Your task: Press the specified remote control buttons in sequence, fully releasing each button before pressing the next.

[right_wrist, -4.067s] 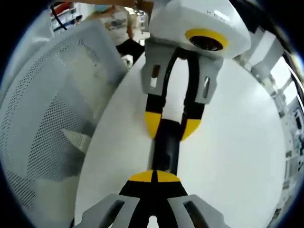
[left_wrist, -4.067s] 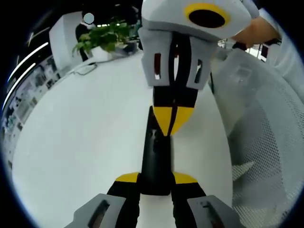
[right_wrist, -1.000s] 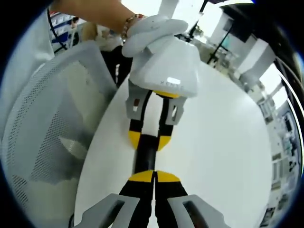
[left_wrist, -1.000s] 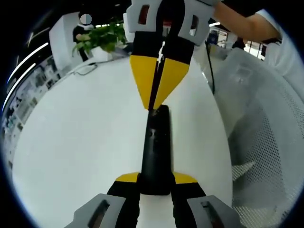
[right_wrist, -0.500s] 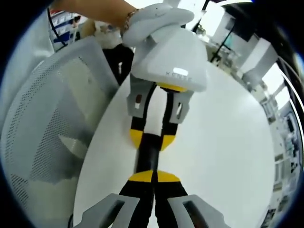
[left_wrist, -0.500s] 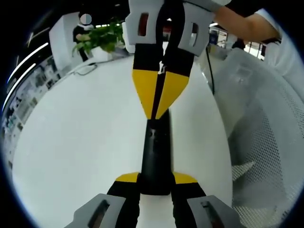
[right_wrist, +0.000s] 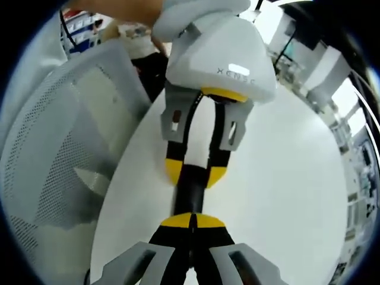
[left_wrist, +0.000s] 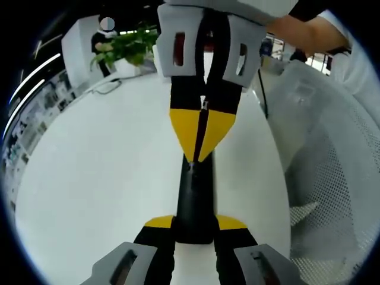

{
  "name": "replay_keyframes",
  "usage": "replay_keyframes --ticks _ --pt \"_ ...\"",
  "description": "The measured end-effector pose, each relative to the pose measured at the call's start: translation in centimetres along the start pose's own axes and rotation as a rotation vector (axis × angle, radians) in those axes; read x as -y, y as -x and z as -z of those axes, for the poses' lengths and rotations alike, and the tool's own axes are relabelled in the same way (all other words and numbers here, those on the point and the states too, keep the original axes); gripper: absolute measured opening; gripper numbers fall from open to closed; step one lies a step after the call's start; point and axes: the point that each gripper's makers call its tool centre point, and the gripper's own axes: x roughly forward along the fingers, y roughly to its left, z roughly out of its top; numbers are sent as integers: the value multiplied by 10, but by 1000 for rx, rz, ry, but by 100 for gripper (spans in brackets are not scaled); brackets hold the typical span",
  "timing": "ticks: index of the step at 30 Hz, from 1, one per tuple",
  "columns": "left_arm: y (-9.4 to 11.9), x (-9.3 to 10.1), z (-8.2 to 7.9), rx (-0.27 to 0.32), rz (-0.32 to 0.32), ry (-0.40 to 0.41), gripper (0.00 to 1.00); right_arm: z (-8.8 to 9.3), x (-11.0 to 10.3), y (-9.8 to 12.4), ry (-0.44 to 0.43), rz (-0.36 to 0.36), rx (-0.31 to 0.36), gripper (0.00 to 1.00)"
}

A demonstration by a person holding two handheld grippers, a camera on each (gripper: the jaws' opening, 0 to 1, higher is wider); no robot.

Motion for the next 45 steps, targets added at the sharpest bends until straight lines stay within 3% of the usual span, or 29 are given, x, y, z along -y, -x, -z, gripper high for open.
replay_keyframes --ticks 15,45 --pt "0 0 0 10 0 1 24 6 -5 -15 -4 -40 -16 0" --pt "0 0 0 12 1 -1 24 10 -6 -24 -28 -69 -37 0"
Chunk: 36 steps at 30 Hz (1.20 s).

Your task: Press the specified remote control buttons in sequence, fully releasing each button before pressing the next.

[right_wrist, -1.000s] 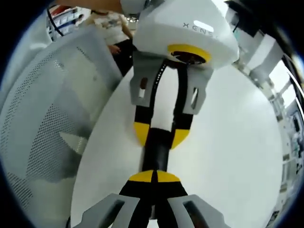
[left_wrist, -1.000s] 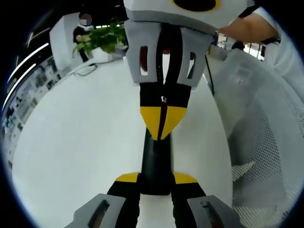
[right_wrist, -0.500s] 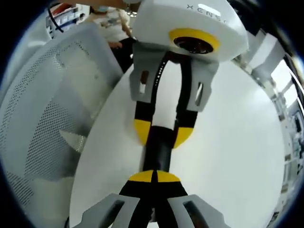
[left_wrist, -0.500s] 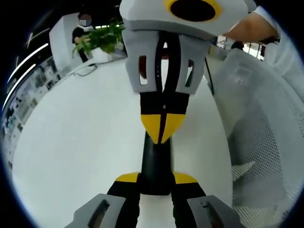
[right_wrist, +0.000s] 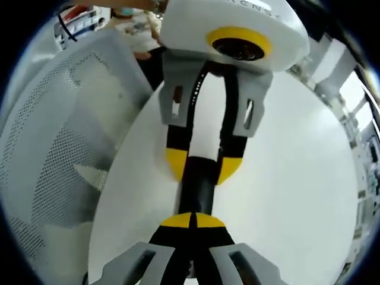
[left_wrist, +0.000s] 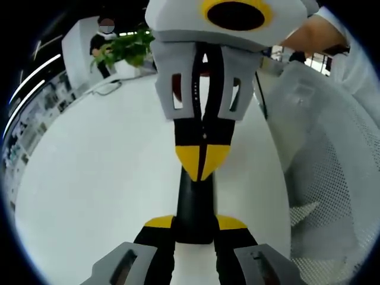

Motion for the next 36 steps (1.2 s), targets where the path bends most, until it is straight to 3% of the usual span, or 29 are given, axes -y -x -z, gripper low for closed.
replay_keyframes --ticks 6,36 --pt "0 0 0 1 -1 1 24 0 0 -1 4 1 -21 0" --pt "0 1 0 -11 -9 -2 24 -1 0 2 -4 9 6 0"
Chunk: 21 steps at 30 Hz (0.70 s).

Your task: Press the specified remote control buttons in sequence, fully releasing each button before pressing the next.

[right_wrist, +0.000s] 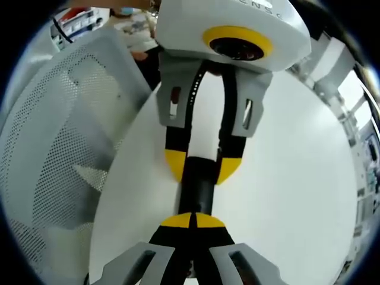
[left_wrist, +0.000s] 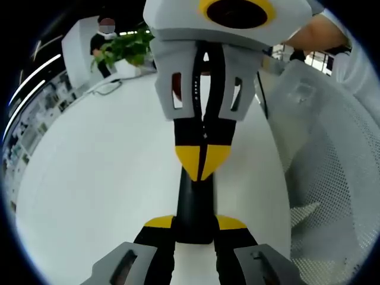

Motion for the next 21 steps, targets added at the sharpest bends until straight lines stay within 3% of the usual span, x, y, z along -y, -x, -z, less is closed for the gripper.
replay_keyframes --ticks 8,21 --pt "0 0 0 1 2 -1 24 -6 2 10 -13 19 45 0" --pt "0 0 0 -4 2 -3 24 -10 -1 26 20 54 33 0"
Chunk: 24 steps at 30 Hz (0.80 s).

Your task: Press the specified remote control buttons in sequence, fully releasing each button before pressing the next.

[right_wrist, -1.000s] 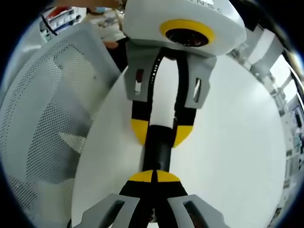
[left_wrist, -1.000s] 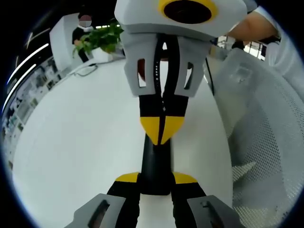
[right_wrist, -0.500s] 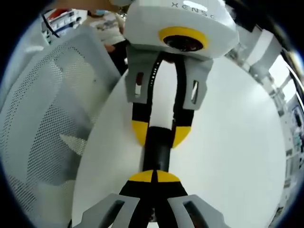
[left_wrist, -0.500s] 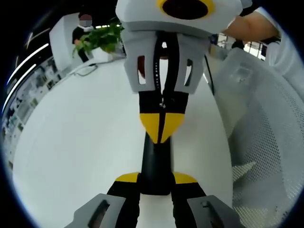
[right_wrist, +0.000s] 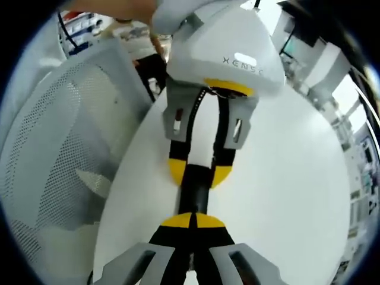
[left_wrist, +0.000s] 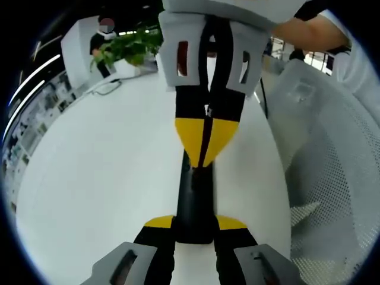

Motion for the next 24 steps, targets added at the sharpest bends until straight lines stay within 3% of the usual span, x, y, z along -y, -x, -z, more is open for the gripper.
replay_keyframes --ticks 24 --pt "0 -1 0 1 3 -1 24 -18 10 28 54 58 7 0"
